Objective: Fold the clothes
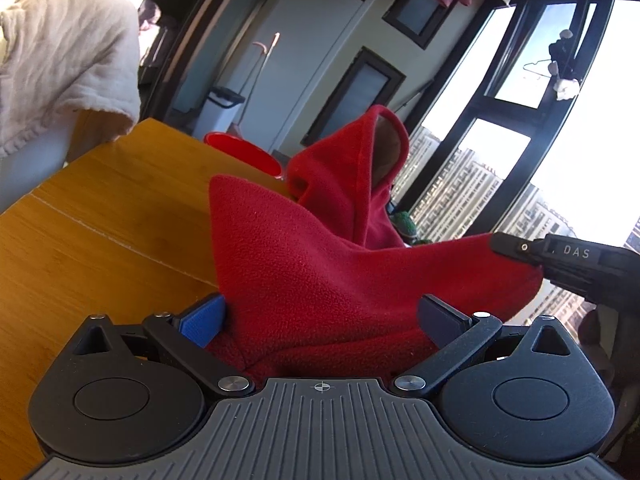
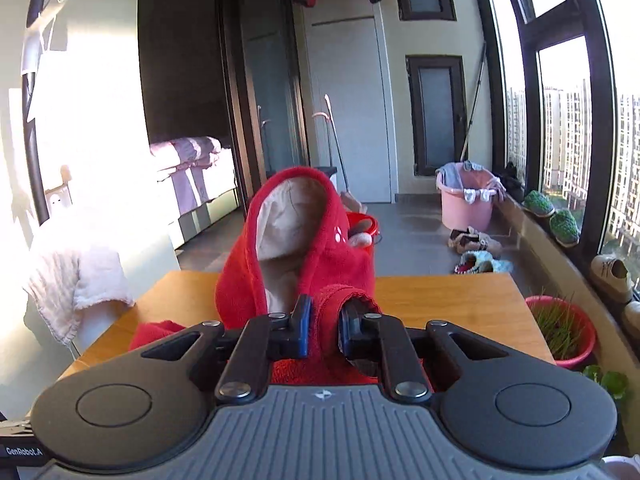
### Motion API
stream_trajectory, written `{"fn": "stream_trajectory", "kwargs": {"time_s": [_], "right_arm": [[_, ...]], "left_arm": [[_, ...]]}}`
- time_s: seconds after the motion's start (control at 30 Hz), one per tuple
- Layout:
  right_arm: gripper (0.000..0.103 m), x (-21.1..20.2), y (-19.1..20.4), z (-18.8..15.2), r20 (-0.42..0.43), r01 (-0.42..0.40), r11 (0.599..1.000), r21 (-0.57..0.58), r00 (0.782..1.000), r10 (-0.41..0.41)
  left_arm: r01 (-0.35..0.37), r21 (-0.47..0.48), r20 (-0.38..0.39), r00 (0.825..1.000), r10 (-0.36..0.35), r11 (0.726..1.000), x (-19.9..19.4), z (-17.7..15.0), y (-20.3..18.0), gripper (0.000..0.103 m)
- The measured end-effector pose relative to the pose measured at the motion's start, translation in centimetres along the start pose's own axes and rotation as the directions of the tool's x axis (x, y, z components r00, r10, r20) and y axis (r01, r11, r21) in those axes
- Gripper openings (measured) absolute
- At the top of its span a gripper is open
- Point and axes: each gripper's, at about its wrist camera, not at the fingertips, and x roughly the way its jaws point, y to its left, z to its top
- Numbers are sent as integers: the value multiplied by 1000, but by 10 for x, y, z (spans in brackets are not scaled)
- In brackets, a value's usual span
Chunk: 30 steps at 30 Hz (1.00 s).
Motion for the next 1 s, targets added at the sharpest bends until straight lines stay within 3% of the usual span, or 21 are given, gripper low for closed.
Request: {"fn": "stream_trajectory", "kwargs": {"time_s": [0.1,0.23,0.27,0.33,0.5,0.53,0.7,0.8,0.9,1.0], "right_arm": [[14,-6,-9,6,14,30,999,-19,999,-29],[14,18,-30,-39,-146,129,991,-43,980,-134],[14,25,-38,-53,-198,142,990,-22,970,-144],[14,29,-50,-75,-222,132,991,24,967,-123],[20,16,-51,-59,-207,122,991,48,972,-109],[25,9,-51,-55,-186,130,990,48,975,-120],[26,-25,-39,-35,-54,71,993,94,996,-66],[26,-31,-22,-34,-24,33,999,43,999,-32],[27,-19,-18,-47,-83,-26,998,55,996,30],[28,5,-27,-75,-211,40,996,86,977,-21]], "left_arm": [[-4,-1,-17,1000,4,1000,3,0,-1,103],[-30,-3,-44,999,30,1000,8,0,-1,103],[-34,-6,-50,998,33,999,9,0,-1,103],[-40,-10,-62,997,39,999,10,0,0,103],[-48,-8,-79,996,47,999,13,0,-1,103],[-50,-9,-81,996,49,999,13,-1,-1,103],[-55,-10,-85,995,54,998,13,-1,0,103],[-57,-10,-88,995,56,998,14,-1,0,103],[-57,-12,-89,994,56,998,13,-2,-1,103],[-56,-16,-94,994,55,998,14,-2,-1,103]]}}
